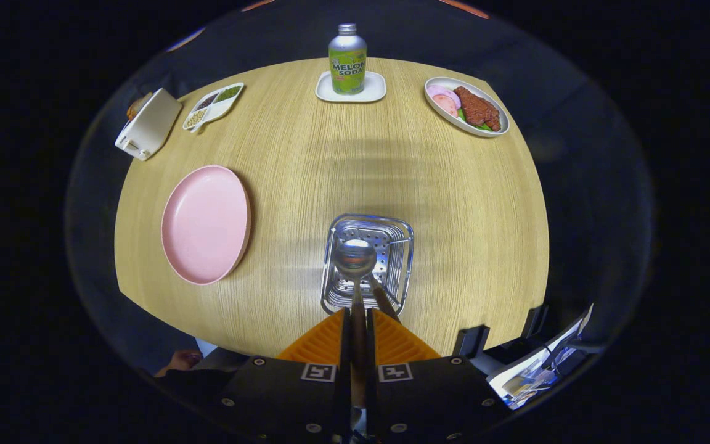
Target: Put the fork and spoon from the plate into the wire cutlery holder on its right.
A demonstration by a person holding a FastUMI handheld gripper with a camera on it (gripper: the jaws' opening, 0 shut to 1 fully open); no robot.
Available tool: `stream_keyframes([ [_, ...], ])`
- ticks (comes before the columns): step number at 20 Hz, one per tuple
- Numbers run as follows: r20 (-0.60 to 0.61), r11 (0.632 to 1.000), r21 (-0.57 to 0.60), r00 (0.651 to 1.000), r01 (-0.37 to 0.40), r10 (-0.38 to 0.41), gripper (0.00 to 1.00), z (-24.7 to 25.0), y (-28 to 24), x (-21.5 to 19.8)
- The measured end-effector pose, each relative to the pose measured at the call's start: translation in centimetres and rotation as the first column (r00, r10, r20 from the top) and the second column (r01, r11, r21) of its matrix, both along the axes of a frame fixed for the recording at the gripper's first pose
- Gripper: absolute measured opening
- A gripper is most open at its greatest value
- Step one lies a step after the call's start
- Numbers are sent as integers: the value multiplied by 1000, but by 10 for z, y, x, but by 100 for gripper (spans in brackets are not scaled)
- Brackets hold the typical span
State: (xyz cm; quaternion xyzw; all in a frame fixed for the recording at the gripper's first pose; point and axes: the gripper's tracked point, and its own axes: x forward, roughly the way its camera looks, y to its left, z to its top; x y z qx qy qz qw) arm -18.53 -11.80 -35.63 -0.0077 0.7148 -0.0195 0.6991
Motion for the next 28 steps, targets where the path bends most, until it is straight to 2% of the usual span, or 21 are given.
stream_keyframes([
  [3, 54, 999, 39, 998, 11, -13, 12, 8, 5, 12],
  [6, 171, 998, 57, 985, 17, -26, 13, 23, 6, 35],
  [8, 263, 998, 66, 964, 21, -38, 15, 38, 8, 54],
  [10, 372, 998, 61, 927, 16, -37, 23, 57, 8, 74],
  [11, 429, 998, 60, 902, 16, -40, 26, 67, 7, 85],
  [12, 483, 998, 66, 874, 17, -47, 36, 77, 9, 97],
  [13, 533, 997, 69, 845, 23, -56, 39, 89, 11, 107],
  [14, 584, 997, 73, 810, 25, -63, 48, 102, 10, 114],
  [16, 664, 997, 68, 744, 31, -68, 59, 126, 8, 130],
  [18, 707, 995, 102, 702, 15, -84, 70, 144, 19, 137],
  [20, 756, 992, 125, 646, 7, -99, 72, 163, 27, 150],
  [22, 813, 992, 123, 575, -5, -98, 77, 182, 31, 165],
  [24, 853, 995, 100, 516, -24, -73, 83, 198, 38, 173],
  [28, 926, 998, 46, 377, -42, -27, 88, 234, 45, 182],
])
